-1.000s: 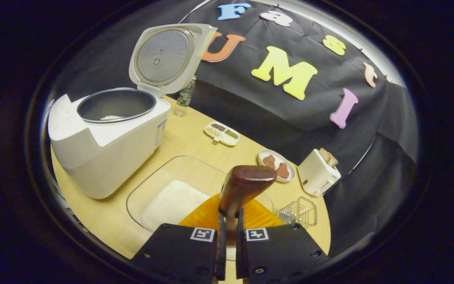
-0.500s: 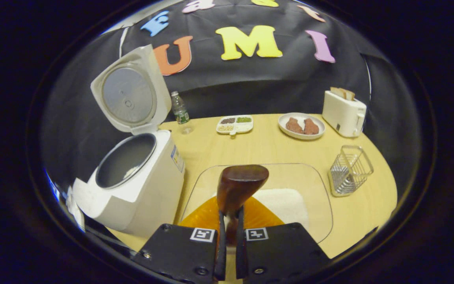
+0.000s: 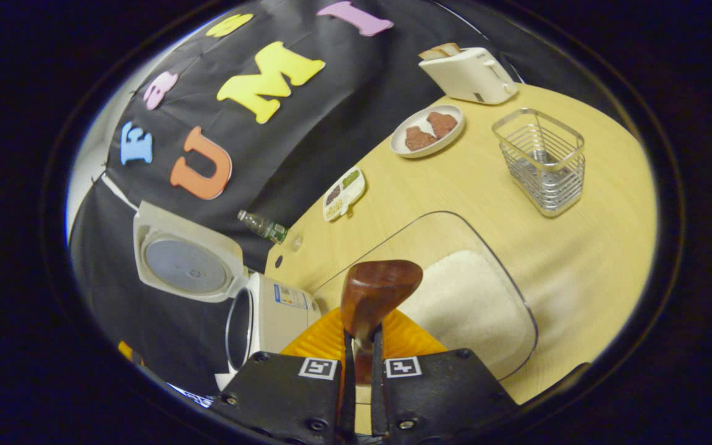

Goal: Close the left gripper, press the button to open the rice cooker; take a wooden spoon from the chopstick holder with the right hand, scoop a spoonful of rice and pour it into the rice cooker, then put the wooden spoon back into the chopstick holder.

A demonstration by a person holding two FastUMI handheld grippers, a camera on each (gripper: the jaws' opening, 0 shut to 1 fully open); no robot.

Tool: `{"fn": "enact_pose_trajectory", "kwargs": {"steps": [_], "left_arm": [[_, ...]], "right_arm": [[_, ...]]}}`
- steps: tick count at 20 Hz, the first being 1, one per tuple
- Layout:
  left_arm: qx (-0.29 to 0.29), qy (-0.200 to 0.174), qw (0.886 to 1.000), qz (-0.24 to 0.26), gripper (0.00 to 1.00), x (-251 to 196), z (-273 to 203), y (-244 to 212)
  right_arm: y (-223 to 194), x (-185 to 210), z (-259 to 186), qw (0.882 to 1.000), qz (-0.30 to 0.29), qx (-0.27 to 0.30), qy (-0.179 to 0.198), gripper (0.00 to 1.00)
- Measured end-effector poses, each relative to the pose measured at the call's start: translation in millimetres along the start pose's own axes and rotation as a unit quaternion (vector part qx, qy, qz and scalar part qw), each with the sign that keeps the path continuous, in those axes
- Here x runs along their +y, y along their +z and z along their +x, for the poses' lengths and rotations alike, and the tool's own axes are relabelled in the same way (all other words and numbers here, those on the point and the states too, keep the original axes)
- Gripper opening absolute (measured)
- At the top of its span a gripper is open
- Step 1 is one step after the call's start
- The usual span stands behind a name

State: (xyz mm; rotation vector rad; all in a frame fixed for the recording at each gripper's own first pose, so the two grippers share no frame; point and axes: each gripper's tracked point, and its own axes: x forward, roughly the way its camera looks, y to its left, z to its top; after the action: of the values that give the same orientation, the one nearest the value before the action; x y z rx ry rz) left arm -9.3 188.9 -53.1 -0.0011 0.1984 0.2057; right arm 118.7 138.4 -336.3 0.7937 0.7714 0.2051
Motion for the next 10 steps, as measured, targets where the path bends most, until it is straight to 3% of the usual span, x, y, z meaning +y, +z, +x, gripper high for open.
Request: {"fn": "enact_pose_trajectory", "kwargs": {"steps": [4,10], "left_arm": [[-0.009,-0.018,1.0,0.0,0.94,-25,4,8],[-0.02,-0.044,0.999,-0.001,0.95,-56,9,14]], "right_arm": [[27,-6,-24,0.999,0.024,-0.021,0.007,0.15],[70,10,-64,0.995,0.075,-0.054,0.049,0.15]]}}
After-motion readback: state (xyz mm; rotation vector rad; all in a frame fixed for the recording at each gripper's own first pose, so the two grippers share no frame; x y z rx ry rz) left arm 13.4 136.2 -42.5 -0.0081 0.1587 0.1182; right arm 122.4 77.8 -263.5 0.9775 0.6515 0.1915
